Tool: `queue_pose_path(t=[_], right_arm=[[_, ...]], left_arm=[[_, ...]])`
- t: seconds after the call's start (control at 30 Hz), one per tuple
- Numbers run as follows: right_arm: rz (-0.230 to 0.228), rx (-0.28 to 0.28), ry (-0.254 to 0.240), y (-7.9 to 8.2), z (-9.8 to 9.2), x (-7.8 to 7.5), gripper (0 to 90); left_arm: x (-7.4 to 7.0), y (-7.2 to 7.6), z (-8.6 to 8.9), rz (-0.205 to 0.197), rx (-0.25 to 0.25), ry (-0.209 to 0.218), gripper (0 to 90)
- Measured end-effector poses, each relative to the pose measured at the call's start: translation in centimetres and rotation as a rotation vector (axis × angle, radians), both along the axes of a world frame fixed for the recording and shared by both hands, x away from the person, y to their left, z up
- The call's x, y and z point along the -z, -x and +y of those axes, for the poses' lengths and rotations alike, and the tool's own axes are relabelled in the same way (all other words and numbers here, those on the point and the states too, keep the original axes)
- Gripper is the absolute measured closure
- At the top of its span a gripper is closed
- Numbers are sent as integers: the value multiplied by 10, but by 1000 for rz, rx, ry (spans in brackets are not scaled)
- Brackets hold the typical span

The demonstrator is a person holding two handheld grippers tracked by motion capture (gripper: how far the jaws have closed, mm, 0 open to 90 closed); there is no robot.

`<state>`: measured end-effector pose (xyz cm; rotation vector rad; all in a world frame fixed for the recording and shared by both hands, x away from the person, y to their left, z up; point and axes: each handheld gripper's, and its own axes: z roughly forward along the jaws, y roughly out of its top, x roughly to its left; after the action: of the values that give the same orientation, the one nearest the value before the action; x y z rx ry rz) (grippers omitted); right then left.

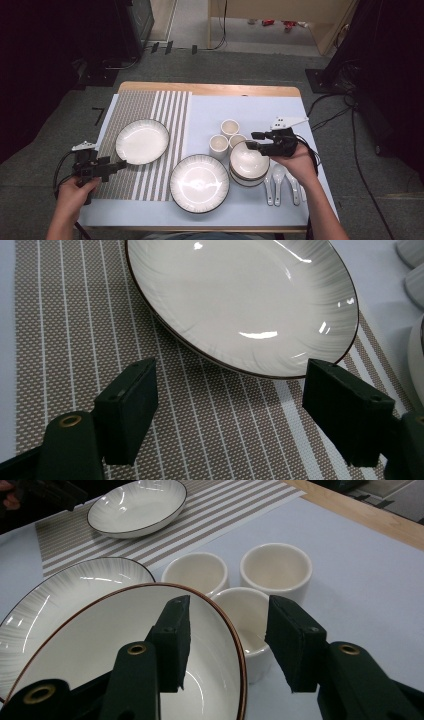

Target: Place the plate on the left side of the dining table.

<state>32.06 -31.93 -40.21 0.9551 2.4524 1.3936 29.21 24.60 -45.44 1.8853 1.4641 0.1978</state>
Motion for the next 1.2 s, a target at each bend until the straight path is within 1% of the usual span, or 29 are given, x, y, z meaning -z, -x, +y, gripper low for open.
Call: queue_pose_path(t=[0.03, 0.07, 0.13, 0.2, 0.27, 0.37, 0.6, 0.73, 0.77, 0.93, 1.13, 1.2], right_arm=[[3, 0, -3, 0, 0, 1, 533], [5, 1, -3, -1, -1, 2, 536], [10, 3, -3, -2, -1, 3, 541], [16, 2, -4, -2, -1, 4, 549], [23, 2, -15, -3, -1, 5, 555], [29, 2, -18, -3, -3, 5, 568], [35, 1, -3, -3, -4, 7, 590], [53, 0, 11, -5, -4, 9, 607], [55, -1, 14, -6, -4, 10, 609], [62, -4, 15, -7, -5, 11, 628], [82, -15, 25, -7, -5, 13, 665], [84, -20, 27, -7, -5, 14, 680]], left_arm=[[0, 0, 0, 0, 0, 0, 228], [3, 0, 0, -1, 13, 7, 227], [6, 0, 1, -3, 24, -7, 227], [9, 0, 1, 11, 30, -19, 227], [11, 0, 1, 17, 26, -20, 227], [13, 0, 2, 18, 25, -23, 227], [17, 0, 2, 14, 34, -34, 227], [20, -1, 2, 20, 35, -35, 227], [22, -1, 1, 11, 45, -47, 227], [23, 0, 2, 1, 51, -41, 226], [24, 2, 0, -15, 67, -62, 214], [24, 2, 0, -17, 66, -61, 213]])
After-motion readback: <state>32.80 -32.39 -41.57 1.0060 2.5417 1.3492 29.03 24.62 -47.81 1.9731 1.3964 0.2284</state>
